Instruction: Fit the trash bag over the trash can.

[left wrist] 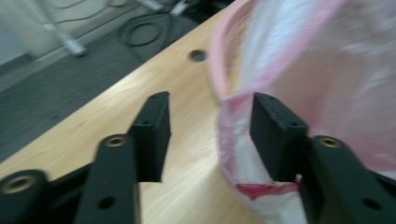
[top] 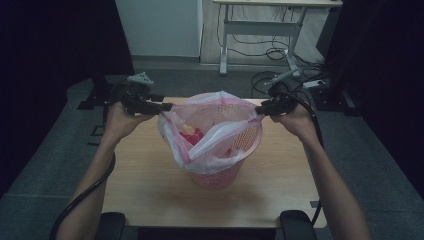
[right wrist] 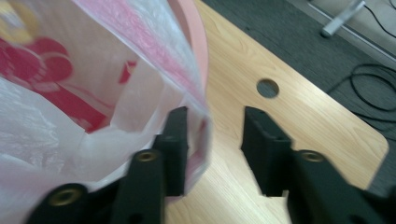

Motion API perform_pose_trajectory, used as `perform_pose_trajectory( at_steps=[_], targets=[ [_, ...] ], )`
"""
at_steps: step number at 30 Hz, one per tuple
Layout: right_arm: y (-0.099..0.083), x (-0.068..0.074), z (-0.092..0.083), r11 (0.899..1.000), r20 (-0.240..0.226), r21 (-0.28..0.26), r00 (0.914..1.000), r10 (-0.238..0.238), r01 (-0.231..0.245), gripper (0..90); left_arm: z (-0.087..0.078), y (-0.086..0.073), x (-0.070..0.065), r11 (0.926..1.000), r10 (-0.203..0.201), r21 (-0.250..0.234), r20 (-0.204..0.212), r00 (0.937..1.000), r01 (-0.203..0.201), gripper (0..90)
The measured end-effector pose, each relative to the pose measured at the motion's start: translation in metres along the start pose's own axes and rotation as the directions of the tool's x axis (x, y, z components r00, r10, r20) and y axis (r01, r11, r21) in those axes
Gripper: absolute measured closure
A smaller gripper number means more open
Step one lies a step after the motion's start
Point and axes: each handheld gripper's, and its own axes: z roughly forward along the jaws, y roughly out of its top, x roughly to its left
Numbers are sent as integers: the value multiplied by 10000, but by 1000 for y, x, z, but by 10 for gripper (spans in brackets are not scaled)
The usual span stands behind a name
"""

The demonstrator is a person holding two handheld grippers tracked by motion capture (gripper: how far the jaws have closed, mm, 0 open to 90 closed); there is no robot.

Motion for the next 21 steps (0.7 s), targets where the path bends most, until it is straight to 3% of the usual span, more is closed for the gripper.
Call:
perform_pose_trajectory(
  at_steps=[4, 6, 8, 11, 15, 17, 21],
  targets=[
    [7, 0, -7, 9985, -518, -548, 9986, 51, -80, 560, -2, 8, -5, 9995, 304, 107, 362, 9989, -308, 365],
    [9, 1, -4, 9988, -651, -491, 9979, 16, -48, 556, 1, 11, -6, 9992, 347, 168, 476, 9983, -355, 367],
    [12, 3, -1, 9990, -706, -441, 9975, -13, -18, 674, 5, 14, -7, 9984, 456, 317, 468, 9979, -471, 425],
    [15, 6, 5, 9996, -727, -231, 9972, -175, 159, 795, 14, 18, -10, 9943, 802, 673, 333, 9962, -823, 604],
    [24, 6, 10, 9995, -173, -177, 9995, -256, 253, 837, 26, 26, -10, 9909, 962, 1020, -816, 9920, -877, 789],
    [28, 5, 14, 9996, 38, -123, 9997, -244, 244, 838, 33, 30, -8, 9896, 997, 1173, -1446, 9845, -830, 828],
    [34, -2, 27, 9997, 502, 160, 9985, -211, 203, 838, 45, 34, 1, 9872, 908, 1460, -1793, 9796, -648, 849]
  ],
)
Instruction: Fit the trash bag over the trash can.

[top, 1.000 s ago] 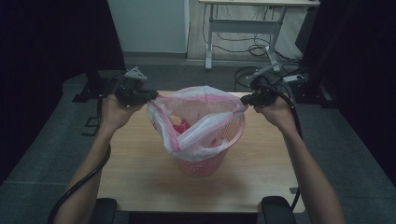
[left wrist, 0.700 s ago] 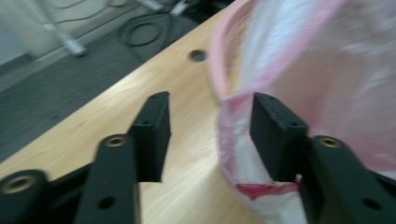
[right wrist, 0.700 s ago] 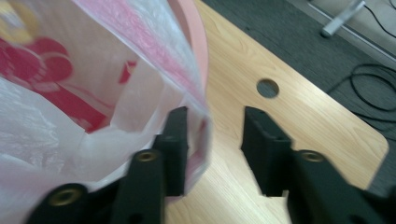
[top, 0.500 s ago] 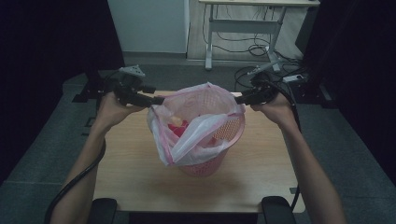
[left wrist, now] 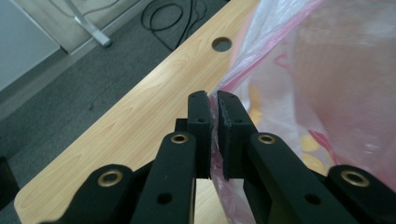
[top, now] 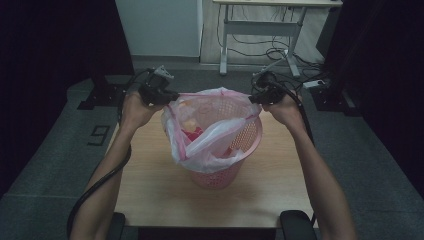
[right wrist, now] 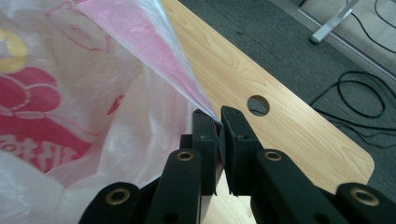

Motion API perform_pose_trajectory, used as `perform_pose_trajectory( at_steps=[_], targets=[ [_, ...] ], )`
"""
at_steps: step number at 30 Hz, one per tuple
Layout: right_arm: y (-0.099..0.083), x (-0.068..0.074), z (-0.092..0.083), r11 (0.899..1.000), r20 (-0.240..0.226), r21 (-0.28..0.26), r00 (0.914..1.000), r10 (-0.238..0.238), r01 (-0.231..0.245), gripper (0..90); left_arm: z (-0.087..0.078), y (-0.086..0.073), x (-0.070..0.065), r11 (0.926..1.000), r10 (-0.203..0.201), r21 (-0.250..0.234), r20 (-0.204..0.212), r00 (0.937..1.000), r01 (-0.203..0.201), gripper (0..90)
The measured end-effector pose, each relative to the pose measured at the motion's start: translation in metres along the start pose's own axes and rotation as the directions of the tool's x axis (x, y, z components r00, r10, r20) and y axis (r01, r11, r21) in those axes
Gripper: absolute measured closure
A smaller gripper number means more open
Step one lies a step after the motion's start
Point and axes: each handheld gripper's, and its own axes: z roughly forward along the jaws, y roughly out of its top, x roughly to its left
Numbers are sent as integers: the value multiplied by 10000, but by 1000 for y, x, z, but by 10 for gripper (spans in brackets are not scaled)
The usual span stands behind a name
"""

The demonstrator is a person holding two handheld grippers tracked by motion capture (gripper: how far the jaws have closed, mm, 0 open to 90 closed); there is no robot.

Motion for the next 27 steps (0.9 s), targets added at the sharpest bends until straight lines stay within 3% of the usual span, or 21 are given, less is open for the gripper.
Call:
perform_pose_trajectory(
  at_steps=[7, 11, 16, 18, 19, 21, 24, 27],
  targets=[
    [-2, -13, 26, 9980, -170, 412, 9987, 484, -477, 837, 26, 0, 10, 9985, -264, 484, 153, 9995, 256, 852],
    [-4, -18, 40, 9959, -273, 644, 9975, 656, -637, 838, 38, -3, 15, 9972, -544, 542, 528, 9971, 515, 845],
    [-7, -20, 55, 9907, -397, 1111, 9957, 837, -788, 851, 47, -9, 15, 9963, -628, 644, 1039, 9926, 563, 840],
    [-9, -19, 59, 9888, -406, 1278, 9957, 827, -769, 863, 50, -12, 14, 9944, -571, 940, 926, 9941, 483, 852],
    [-10, -19, 61, 9862, -161, 1485, 9969, 770, -737, 863, 51, -14, 14, 9935, -504, 1058, 870, 9949, 411, 857],
    [-15, -20, 65, 9850, -416, 1546, 9956, 843, -769, 859, 51, -22, 17, 9946, -694, 851, 1241, 9898, 591, 850],
    [-22, -22, 63, 9865, -622, 1339, 9927, 1031, -941, 791, 47, -33, 21, 9960, -815, 513, 1743, 9813, 736, 779],
    [-27, -25, 53, 9875, -595, 1130, 9914, 1169, -1096, 604, 38, -43, 22, 9952, -966, 33, 1989, 9753, 979, 653]
  ],
)
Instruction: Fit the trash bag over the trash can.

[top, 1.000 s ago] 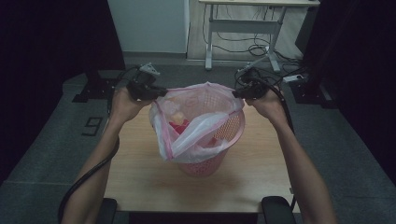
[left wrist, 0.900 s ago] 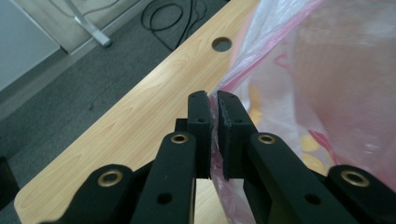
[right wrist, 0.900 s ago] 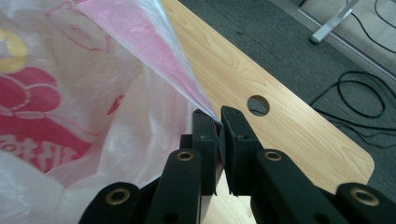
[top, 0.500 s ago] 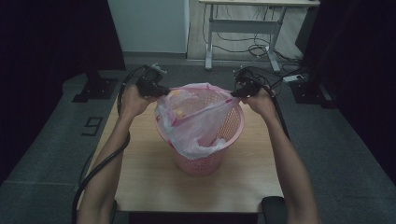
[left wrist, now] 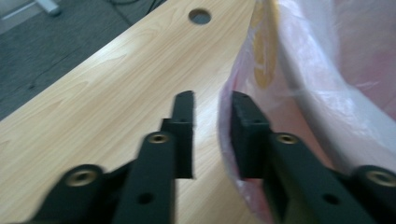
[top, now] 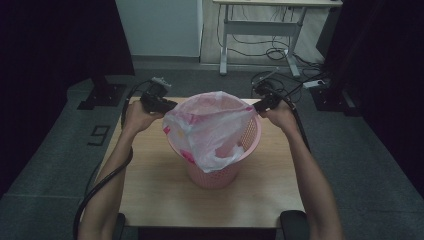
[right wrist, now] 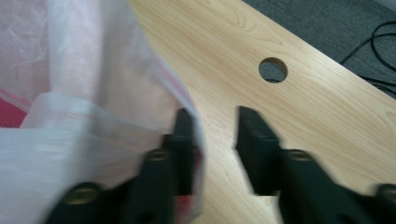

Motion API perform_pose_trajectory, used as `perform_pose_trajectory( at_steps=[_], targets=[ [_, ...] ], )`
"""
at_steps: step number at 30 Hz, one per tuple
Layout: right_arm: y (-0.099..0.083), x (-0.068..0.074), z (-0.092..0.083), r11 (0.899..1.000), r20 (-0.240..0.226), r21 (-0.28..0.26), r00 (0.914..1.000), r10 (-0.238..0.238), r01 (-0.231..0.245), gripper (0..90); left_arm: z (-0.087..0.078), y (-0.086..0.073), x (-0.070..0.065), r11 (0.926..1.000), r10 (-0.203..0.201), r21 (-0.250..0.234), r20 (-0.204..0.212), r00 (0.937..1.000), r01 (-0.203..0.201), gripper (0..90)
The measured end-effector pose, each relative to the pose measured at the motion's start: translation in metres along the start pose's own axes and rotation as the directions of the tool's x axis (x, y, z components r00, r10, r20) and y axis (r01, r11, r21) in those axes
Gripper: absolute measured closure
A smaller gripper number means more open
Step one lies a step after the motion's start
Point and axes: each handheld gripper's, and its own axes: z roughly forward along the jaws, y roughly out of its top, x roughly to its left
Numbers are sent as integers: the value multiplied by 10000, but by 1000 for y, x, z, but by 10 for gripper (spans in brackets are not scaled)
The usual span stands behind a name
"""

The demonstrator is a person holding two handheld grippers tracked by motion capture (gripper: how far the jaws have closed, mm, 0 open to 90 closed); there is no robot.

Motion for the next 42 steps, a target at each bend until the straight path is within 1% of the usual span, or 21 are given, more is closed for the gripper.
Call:
perform_pose_trajectory(
  at_steps=[2, 4, 6, 8, 12, 16, 19, 21, 23, 25, 26, 28, 29, 30, 31, 32, 33, 34, 36, 38, 42],
  targets=[
    [-4, -4, -10, 9998, -170, -141, 9998, 140, -143, 479, -8, -4, -1, 9998, -8, -202, -87, 10000, 7, 589],
    [-8, -5, -19, 9995, -307, -298, 9995, 39, -48, 433, -17, -6, -3, 9992, -36, -387, -89, 10000, 32, 561],
    [-12, -4, -30, 9988, -299, -485, 9995, -80, 66, 396, -26, -8, -4, 9988, -21, -496, -176, 9998, 12, 517],
    [-17, -2, -42, 9975, -423, -692, 9989, -178, 148, 375, -34, -10, -7, 9983, 18, -576, -89, 10000, -24, 492],
    [-25, 3, -63, 9933, -560, -1111, 9977, -375, 311, 366, -49, -13, -12, 9982, 183, -571, -120, 9998, -190, 458],
    [-31, 8, -83, 9895, -787, -1381, 9955, -532, 420, 352, -67, -13, -14, 9964, 107, -845, 223, 9997, -88, 397],
    [-33, 16, -97, 9856, -909, -1488, 9914, -939, 797, 324, -80, -10, -16, 9951, 87, -988, 580, 9983, -30, 318],
    [-31, 22, -103, 9805, -1041, -1642, 9866, -1257, 1076, 301, -88, -5, -20, 9940, 58, -1090, 749, 9972, 24, 281],
    [-27, 30, -106, 9734, -1162, -1833, 9802, -1603, 1375, 280, -93, 2, -27, 9928, 181, -1192, 897, 9958, -73, 259],
    [-22, 40, -107, 9665, -1330, -1934, 9715, -1964, 1689, 267, -94, 10, -37, 9920, 445, -1224, 1115, 9928, -307, 235],
    [-19, 46, -105, 9608, -1404, -1993, 9647, -2227, 1928, 266, -94, 13, -40, 9917, 551, -1220, 1172, 9916, -407, 233],
    [-15, 54, -101, 9540, -1478, -1977, 9552, -2563, 2254, 267, -90, 18, -46, 9922, 704, -1119, 1389, 9878, -550, 229],
    [-13, 58, -97, 9511, -1437, -1905, 9515, -2722, 2433, 288, -86, 20, -48, 9941, 698, -928, 1457, 9869, -566, 230],
    [-11, 62, -94, 9469, -1365, -1811, 9467, -2919, 2658, 351, -82, 20, -49, 9960, 693, -653, 1418, 9875, -606, 233],
    [-10, 65, -91, 9435, -1330, -1677, 9417, -3089, 2858, 467, -76, 18, -50, 9975, 663, -310, 1328, 9889, -628, 245],
    [-11, 68, -89, 9416, -1281, -1513, 9386, -3204, 3008, 592, -72, 17, -50, 9979, 647, -126, 1288, 9896, -636, 268],
    [-12, 69, -88, 9401, -1196, -1476, 9380, -3254, 3073, 644, -69, 13, -50, 9979, 628, 53, 1240, 9903, -639, 289],
    [-13, 70, -88, 9420, -1112, -1457, 9412, -3191, 3022, 717, -67, 9, -49, 9979, 619, 122, 1253, 9902, -639, 317],
    [-19, 70, -91, 9437, -1239, -1482, 9411, -3145, 2959, 778, -68, 0, -50, 9980, 625, -50, 1321, 9893, -624, 360],
    [-28, 67, -97, 9431, -1310, -1501, 9395, -3164, 2967, 798, -74, -10, -50, 9978, 641, -254, 1280, 9897, -614, 377],
    [-51, 59, -108, 9523, -1219, -1478, 9506, -2854, 2669, 806, -84, -25, -51, 9971, 678, -437, 1245, 9899, -628, 402]
  ],
)
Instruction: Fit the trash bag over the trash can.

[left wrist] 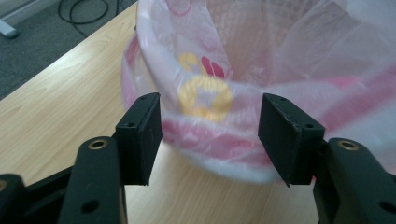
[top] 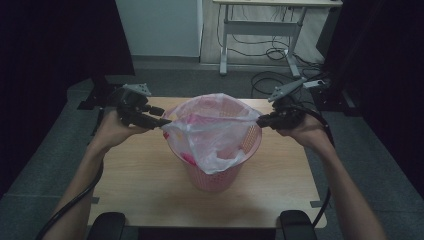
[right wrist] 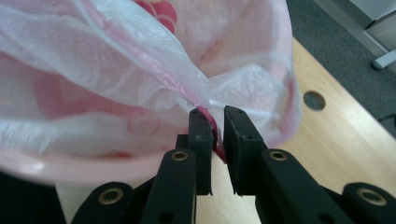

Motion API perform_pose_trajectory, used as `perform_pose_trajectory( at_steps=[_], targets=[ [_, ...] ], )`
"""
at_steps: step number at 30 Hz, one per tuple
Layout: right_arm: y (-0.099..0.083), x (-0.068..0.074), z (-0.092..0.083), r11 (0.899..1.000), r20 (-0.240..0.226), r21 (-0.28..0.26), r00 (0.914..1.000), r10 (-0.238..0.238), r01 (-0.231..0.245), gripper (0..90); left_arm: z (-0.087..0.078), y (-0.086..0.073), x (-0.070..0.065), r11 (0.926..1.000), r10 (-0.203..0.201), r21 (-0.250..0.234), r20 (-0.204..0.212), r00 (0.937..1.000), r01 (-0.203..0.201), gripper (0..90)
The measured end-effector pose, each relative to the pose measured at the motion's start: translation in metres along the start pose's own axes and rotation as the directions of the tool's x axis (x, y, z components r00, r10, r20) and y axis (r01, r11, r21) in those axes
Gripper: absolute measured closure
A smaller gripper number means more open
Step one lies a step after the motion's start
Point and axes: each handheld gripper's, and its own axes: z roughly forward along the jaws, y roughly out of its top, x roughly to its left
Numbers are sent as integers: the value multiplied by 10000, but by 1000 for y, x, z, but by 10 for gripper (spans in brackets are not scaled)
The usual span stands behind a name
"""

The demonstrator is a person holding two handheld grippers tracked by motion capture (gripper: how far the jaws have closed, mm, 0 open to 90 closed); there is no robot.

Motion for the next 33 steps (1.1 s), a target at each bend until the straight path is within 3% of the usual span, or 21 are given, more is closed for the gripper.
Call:
perform_pose_trajectory(
  at_steps=[5, 13, 15, 17, 19, 24, 28, 31, 33],
  targets=[
    [-25, 0, -2, 9992, 9, 219, 9994, 346, -346, 805, -2, -16, -3, 9996, 24, -286, 175, 9998, -19, 418],
    [-54, -6, 18, 9929, -328, 624, 9941, 1032, -1010, 806, 7, -43, -2, 9987, -137, -481, 397, 9991, 156, 431],
    [-55, -6, 18, 9926, -332, 549, 9933, 1105, -1085, 709, 7, -44, -3, 9993, 67, -356, 213, 9997, -60, 400],
    [-52, -7, 11, 9926, -74, 279, 9929, 1187, -1184, 559, 1, -41, -2, 9987, 156, -490, 184, 9997, -147, 362],
    [-46, -8, 0, 9933, -107, 41, 9933, 1153, -1153, 453, -8, -35, -3, 9972, 271, -702, 200, 9994, -256, 324],
    [-27, -1, -24, 9988, -140, -323, 9993, 359, -364, 329, -28, -17, -12, 9939, 790, -781, 172, 9967, -774, 263],
    [-9, 8, -26, 9985, -452, -548, 9990, -44, 19, 315, -33, -4, -21, 9894, 1177, -922, 549, 9915, -1123, 221],
    [6, 15, -13, 9977, -880, -634, 9956, -309, 254, 315, -23, 1, -27, 9887, 1349, -786, 917, 9866, -1279, 205],
    [14, 20, 1, 9982, -1096, -459, 9930, -429, 381, 398, -14, 1, -29, 9884, 1486, -448, 911, 9847, -1450, 223]
  ],
)
